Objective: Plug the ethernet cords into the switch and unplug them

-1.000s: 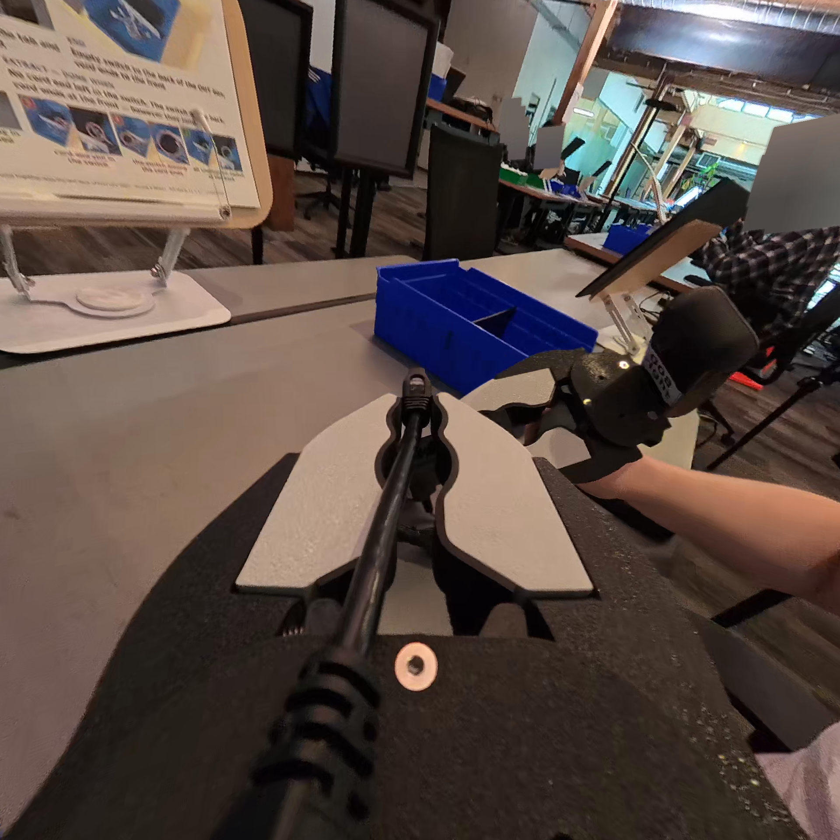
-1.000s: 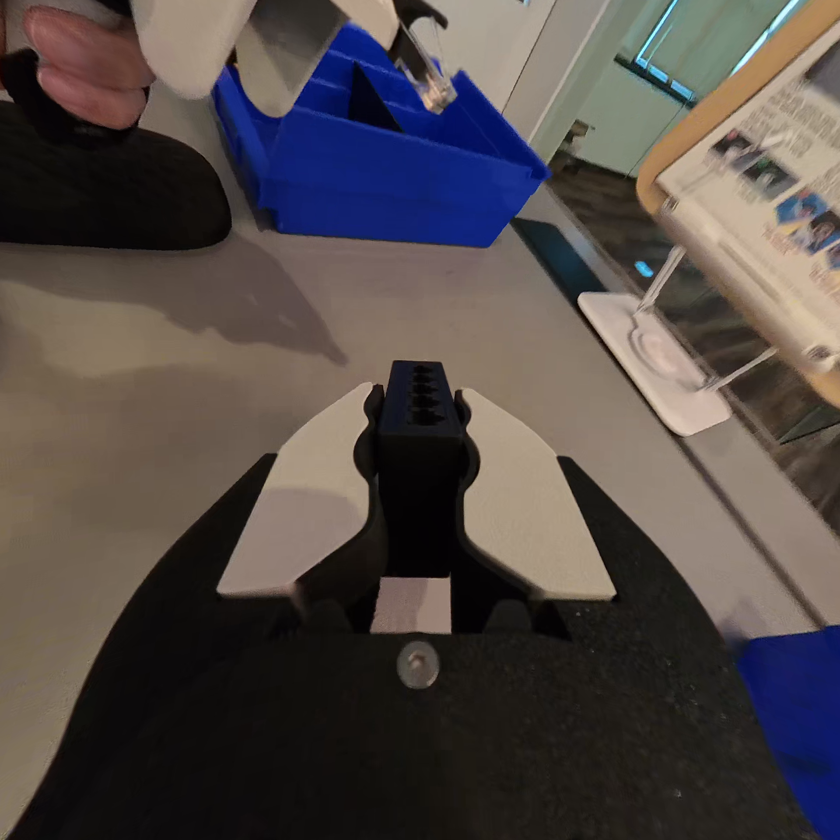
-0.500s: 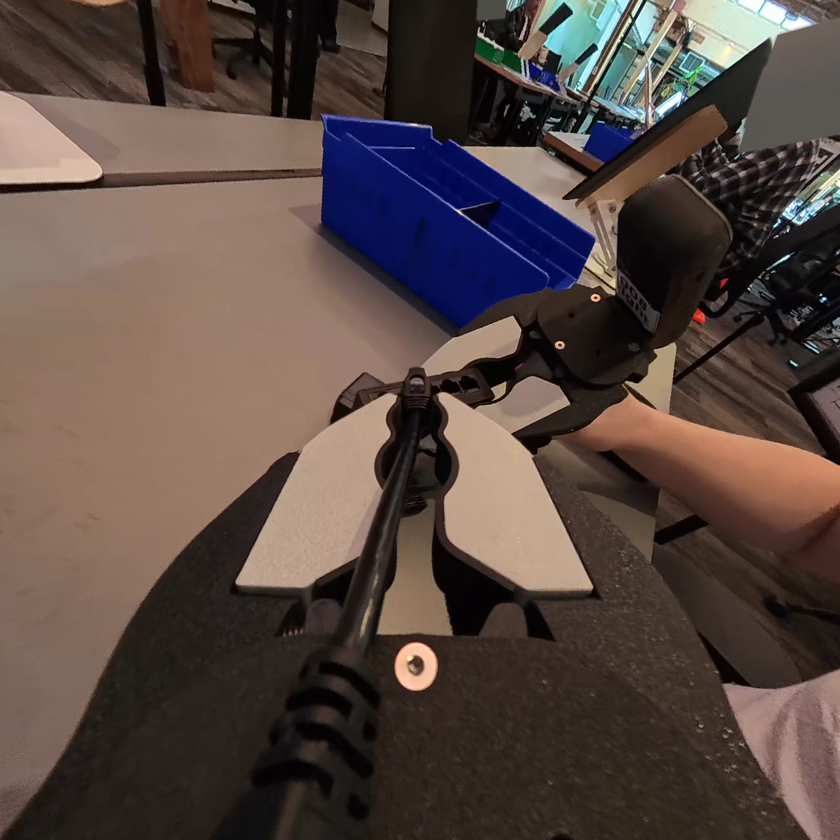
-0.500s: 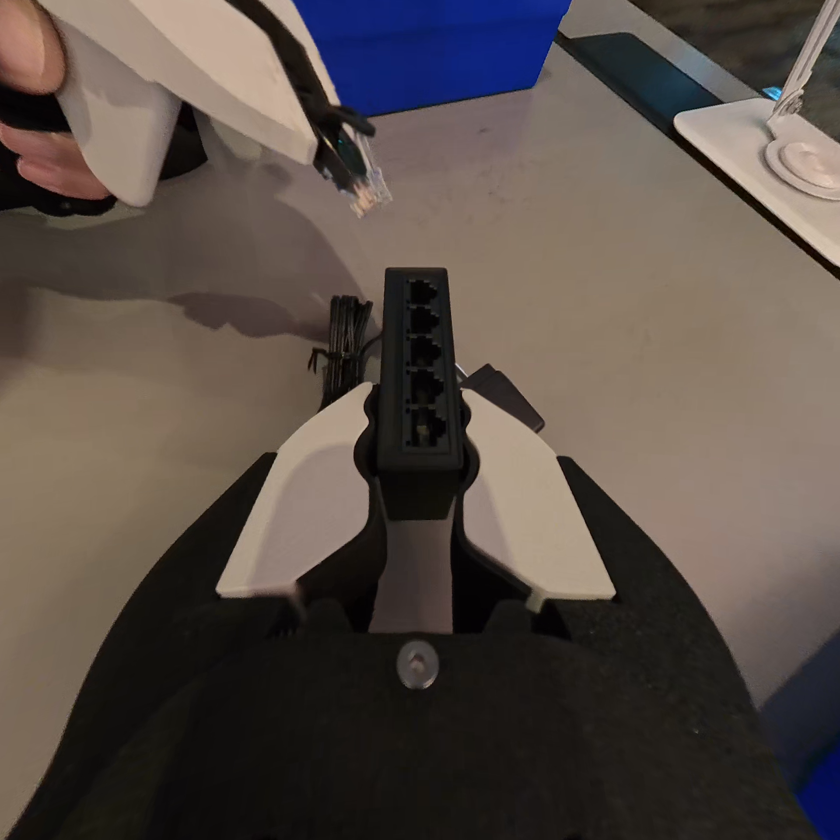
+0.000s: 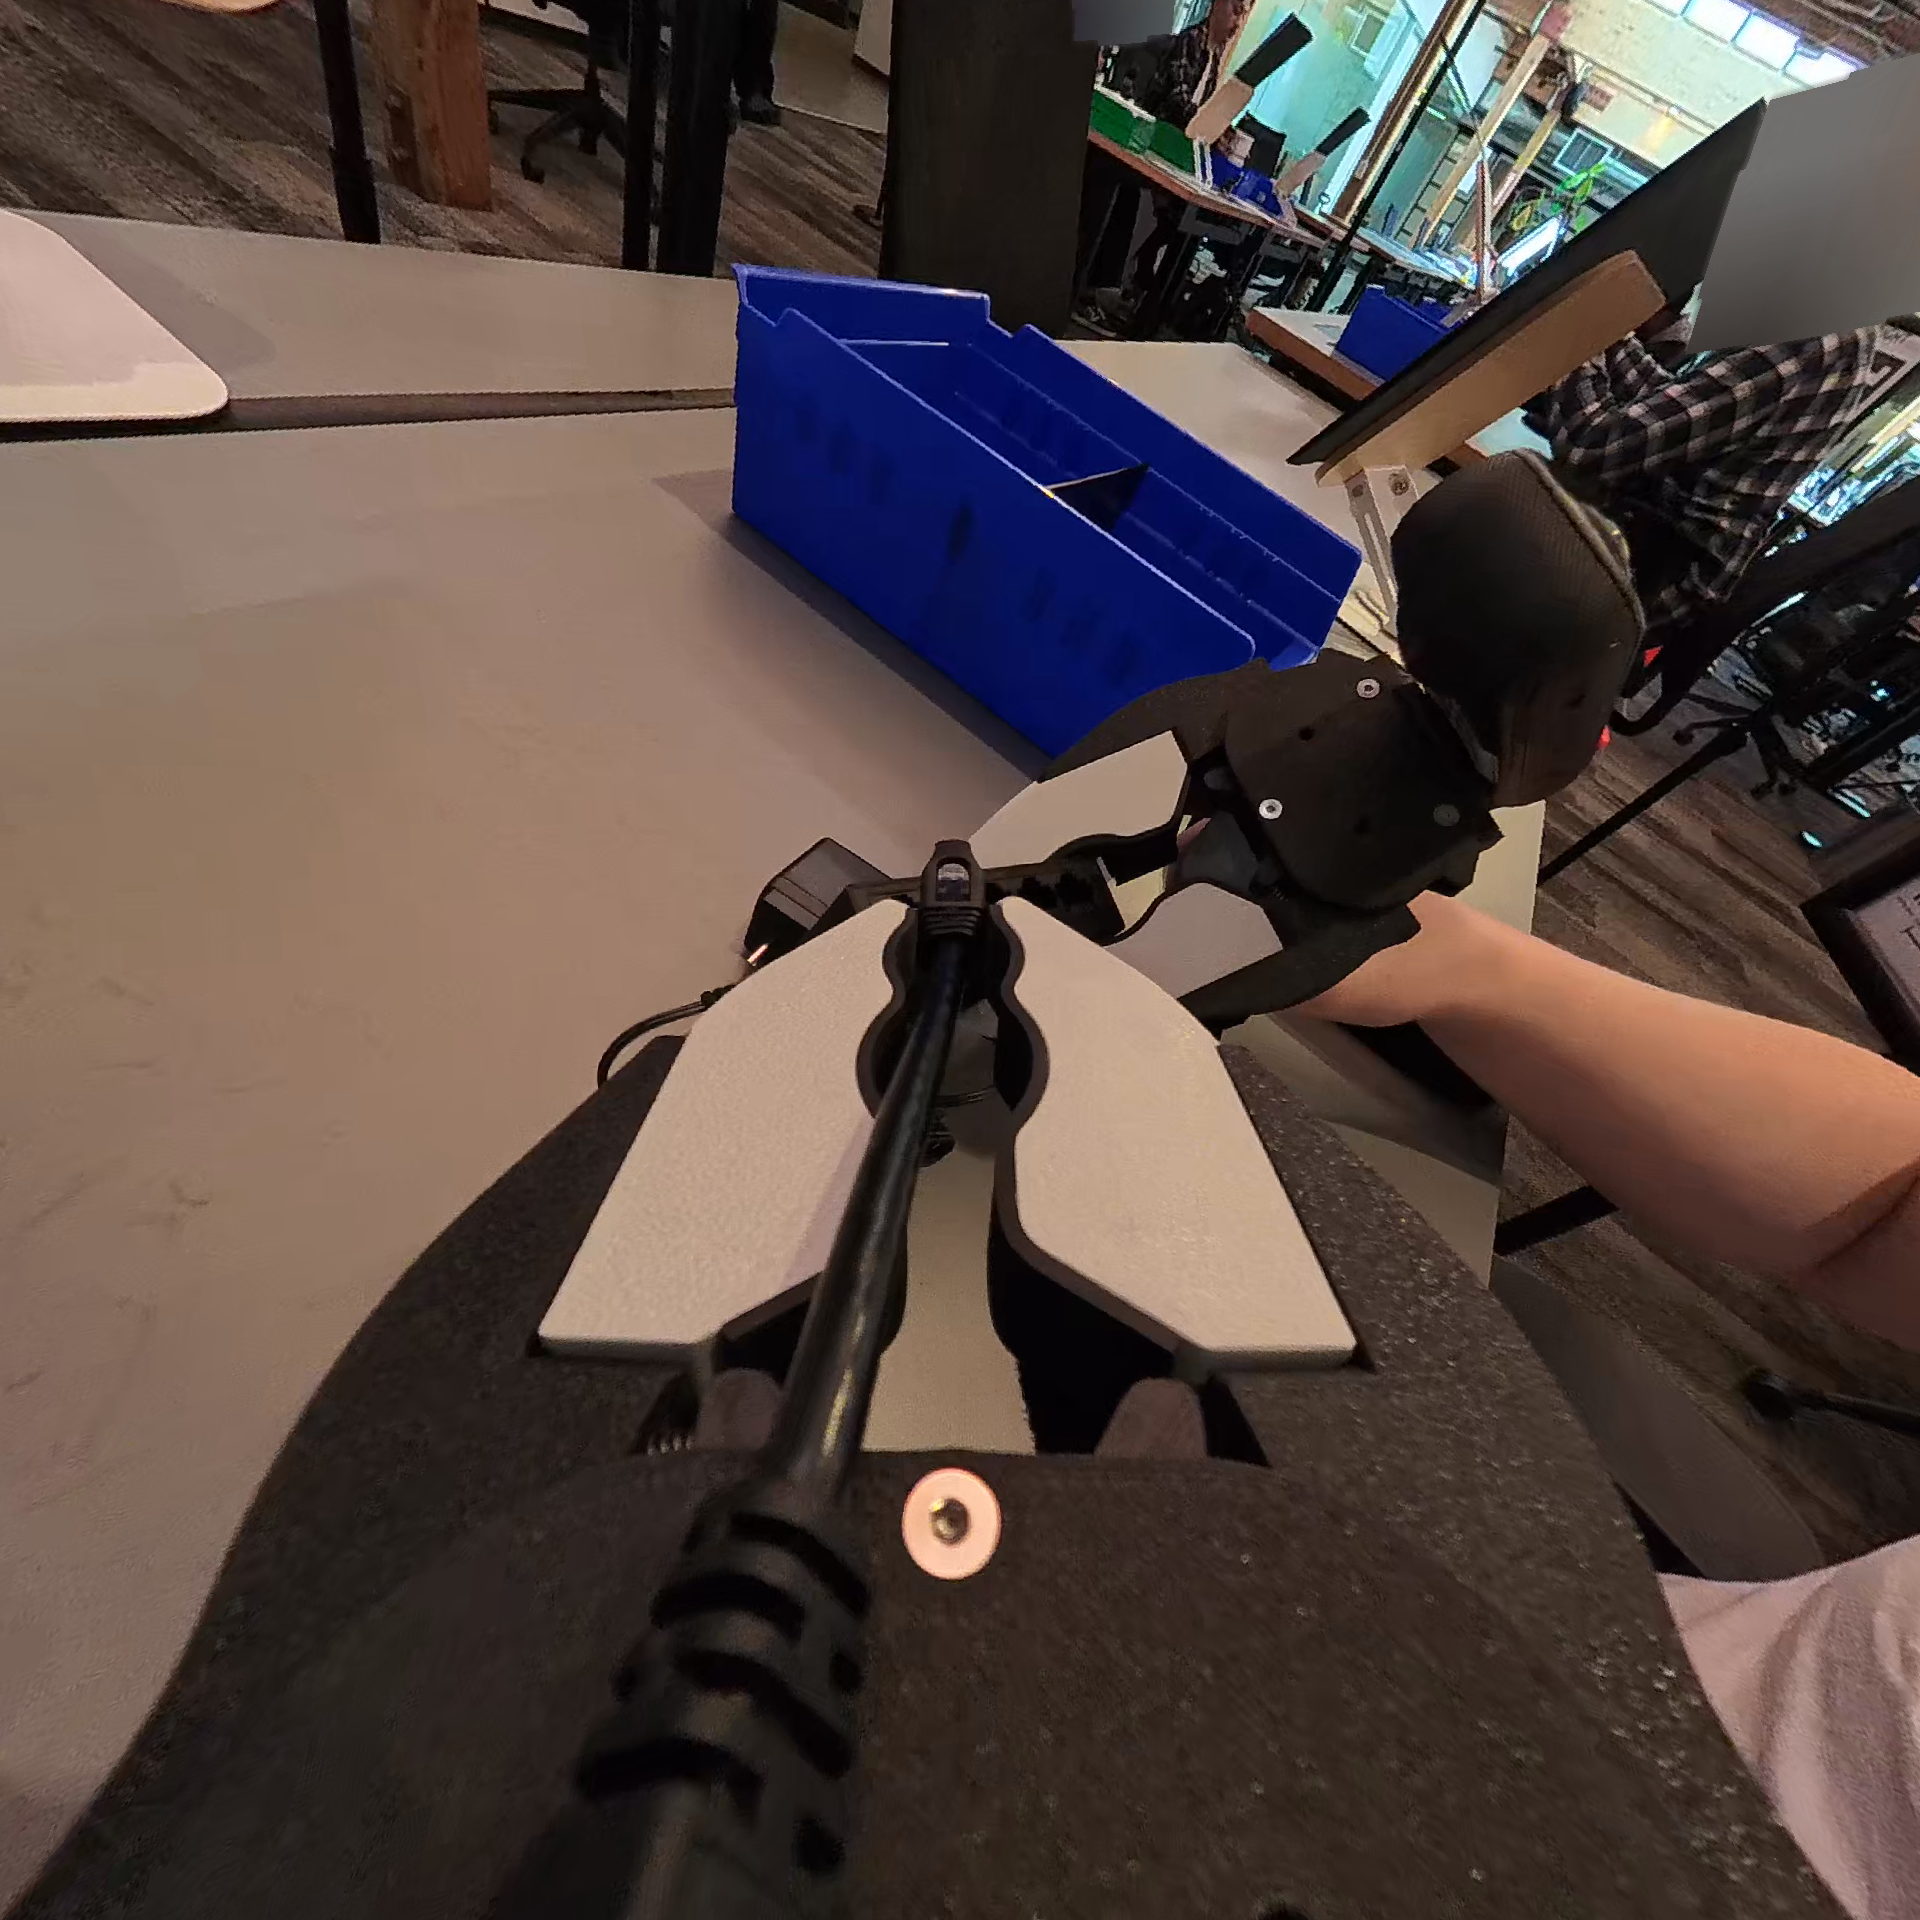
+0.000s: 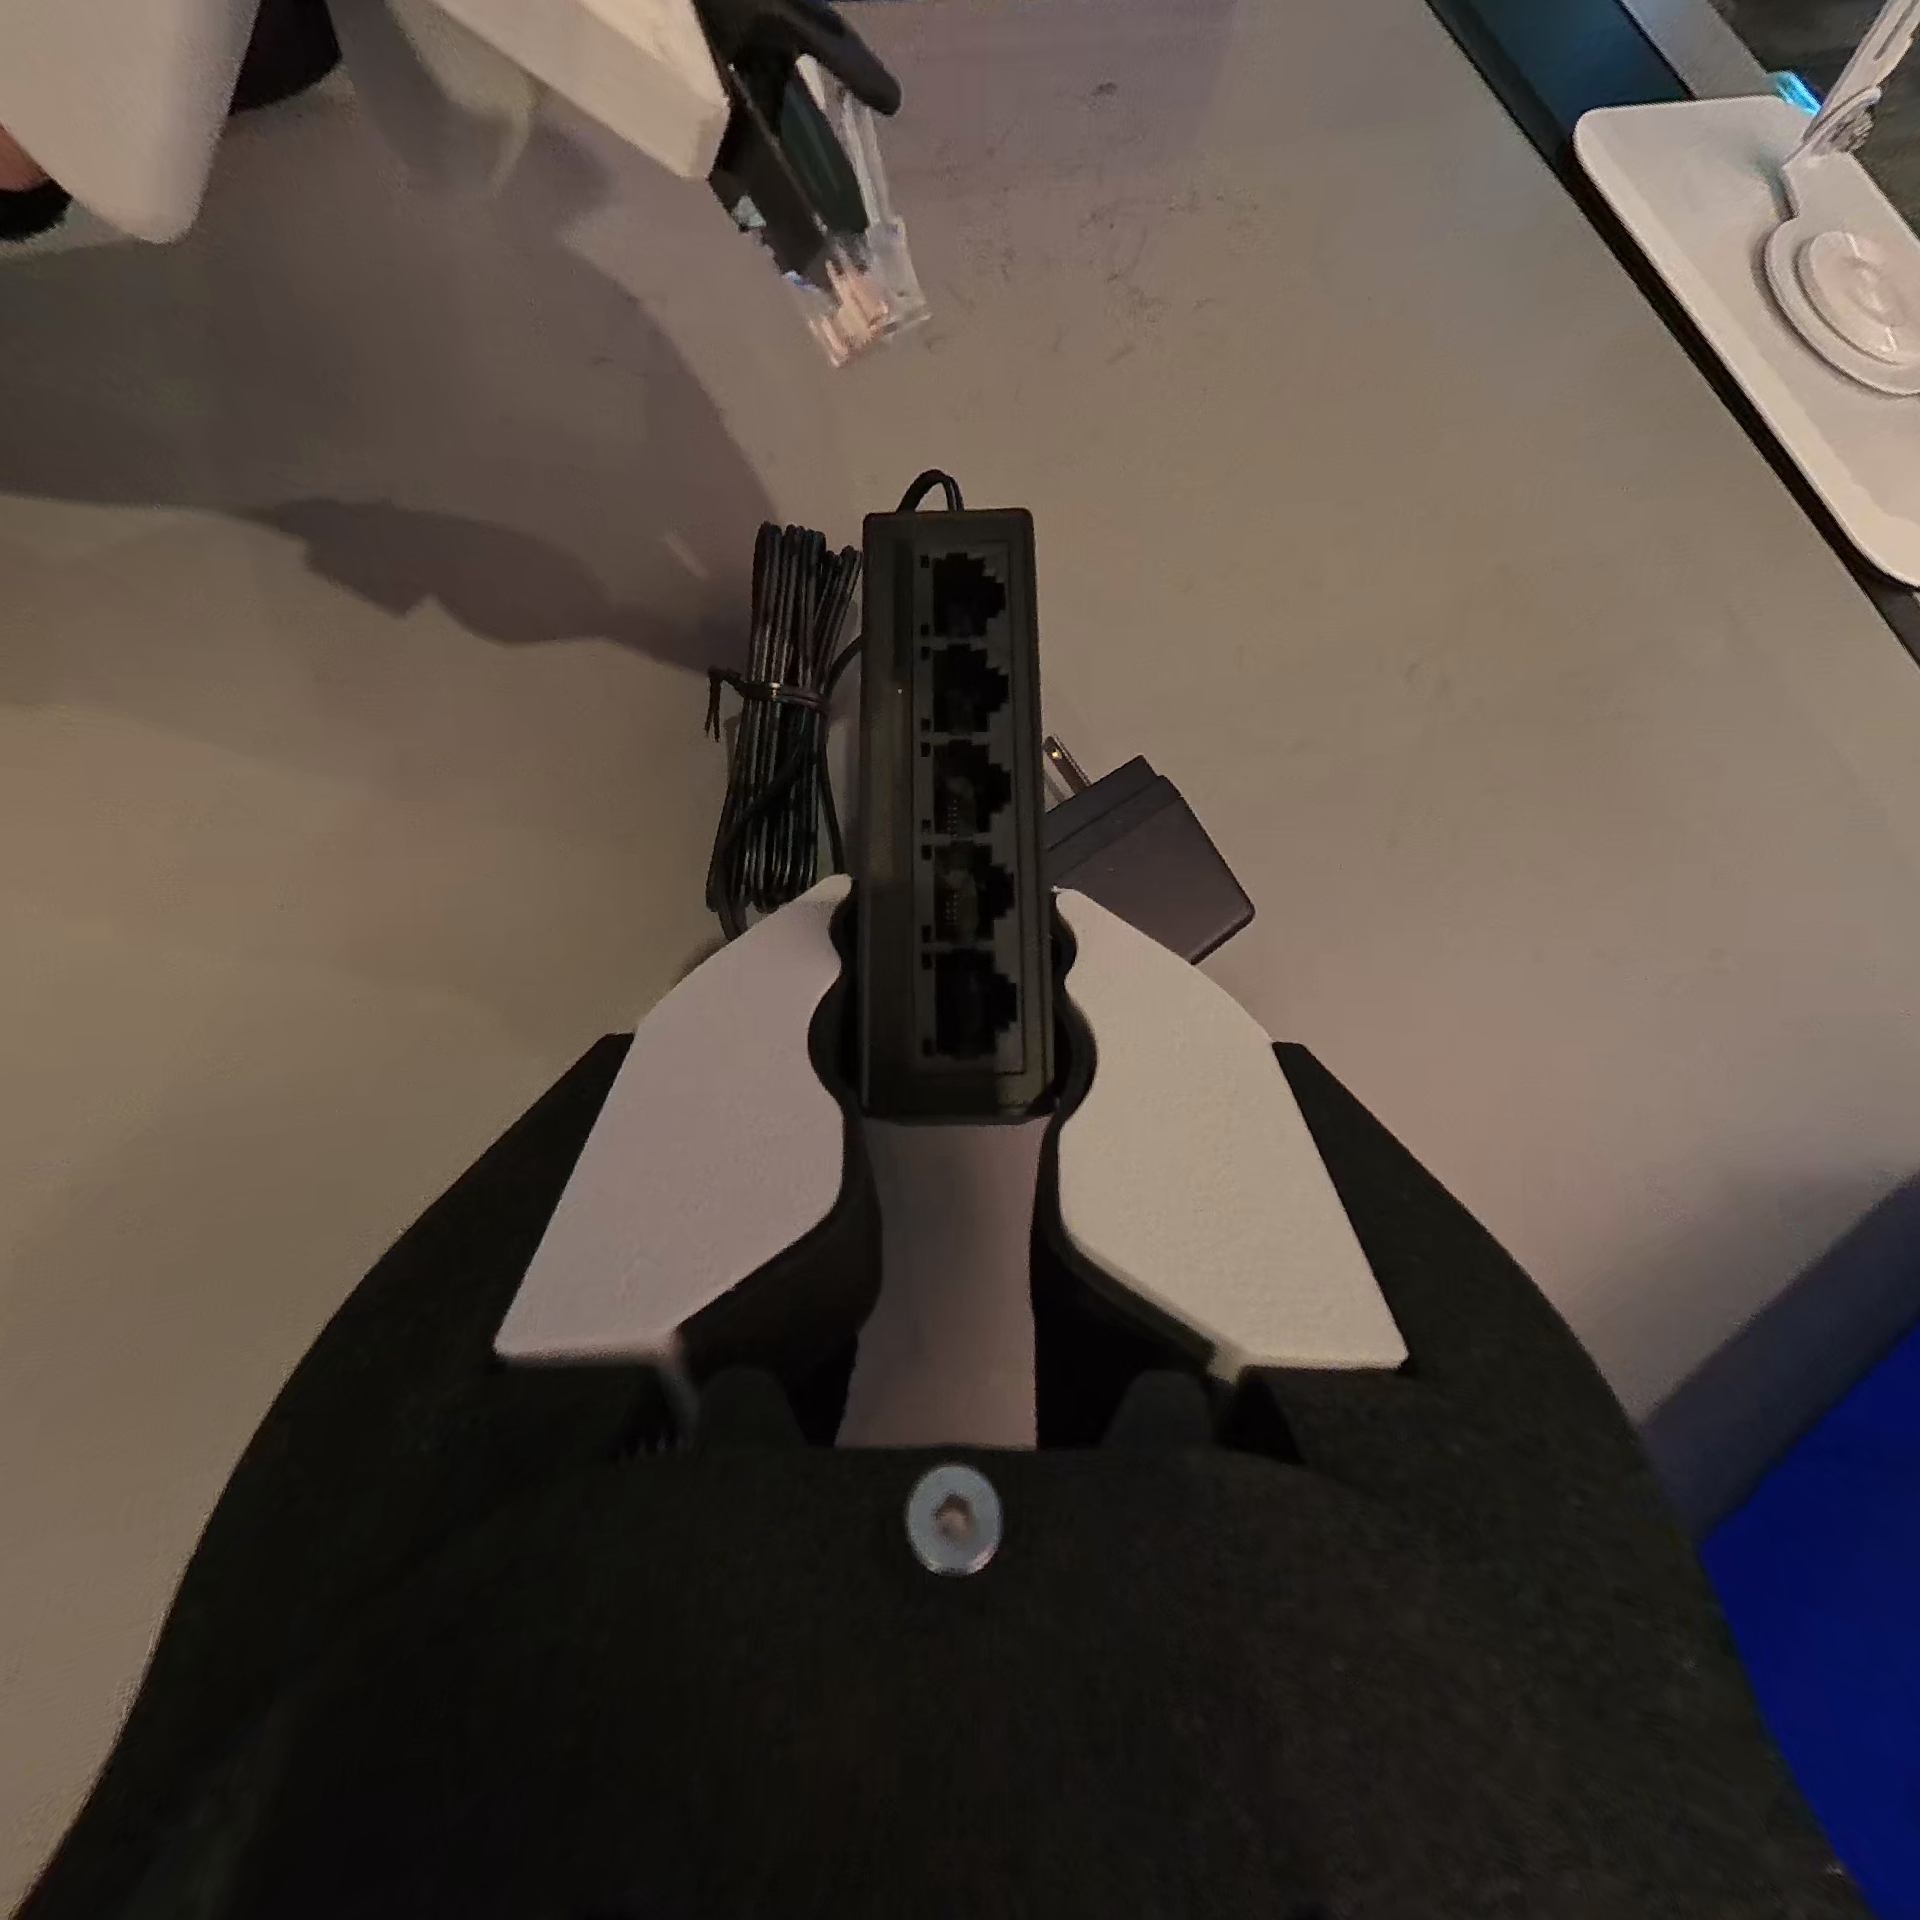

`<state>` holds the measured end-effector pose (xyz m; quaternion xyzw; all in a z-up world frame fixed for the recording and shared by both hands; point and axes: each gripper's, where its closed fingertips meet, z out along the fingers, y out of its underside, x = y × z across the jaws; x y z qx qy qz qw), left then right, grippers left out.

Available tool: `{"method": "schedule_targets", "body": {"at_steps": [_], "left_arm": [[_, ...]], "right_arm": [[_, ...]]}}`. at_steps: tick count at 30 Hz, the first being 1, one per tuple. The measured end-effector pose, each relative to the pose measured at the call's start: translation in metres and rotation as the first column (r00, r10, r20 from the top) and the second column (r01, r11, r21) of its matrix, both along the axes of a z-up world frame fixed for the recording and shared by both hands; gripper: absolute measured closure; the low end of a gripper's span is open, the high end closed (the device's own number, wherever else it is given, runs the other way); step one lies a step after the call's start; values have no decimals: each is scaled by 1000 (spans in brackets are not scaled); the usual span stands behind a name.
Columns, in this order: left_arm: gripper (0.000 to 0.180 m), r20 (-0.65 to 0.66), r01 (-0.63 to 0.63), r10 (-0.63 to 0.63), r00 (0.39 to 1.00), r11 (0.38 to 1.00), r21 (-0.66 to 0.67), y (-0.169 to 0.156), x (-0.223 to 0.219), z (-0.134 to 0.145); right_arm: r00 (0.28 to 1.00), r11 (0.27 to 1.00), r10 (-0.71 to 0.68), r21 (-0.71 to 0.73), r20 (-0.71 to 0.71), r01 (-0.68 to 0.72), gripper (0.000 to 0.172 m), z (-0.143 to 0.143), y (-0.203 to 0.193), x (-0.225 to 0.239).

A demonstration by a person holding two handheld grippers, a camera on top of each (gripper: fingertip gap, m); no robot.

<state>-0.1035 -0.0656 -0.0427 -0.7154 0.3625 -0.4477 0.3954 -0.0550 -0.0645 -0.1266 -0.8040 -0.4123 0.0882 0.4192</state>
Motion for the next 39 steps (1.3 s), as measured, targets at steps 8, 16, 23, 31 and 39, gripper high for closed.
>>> {"method": "schedule_targets", "body": {"at_steps": [8, 16, 23, 31, 39], "left_arm": [[169, -4, 0, 0, 1000, 1000, -17, 0, 0, -6], [169, -28, 22, -23, 999, 999, -34, -3, 10, -19], [169, -33, 39, -41, 999, 998, -46, -6, 16, -27], [169, -31, 23, -25, 999, 998, -61, 0, 7, -29], [169, -43, 22, -26, 999, 996, -82, 1, 9, -38]], "right_arm": [[997, 1000, -10, 0, -79, 10, 139, -1, 1, 0], [989, 996, -81, 36, -123, 86, 132, -7, 0, 11], [1000, 993, -6, 114, -23, 8, 141, 0, -7, 1], [989, 976, 91, 209, -120, -65, 142, 28, -10, -8], [995, 985, 82, 154, -64, -71, 142, 12, -11, -4]]}}
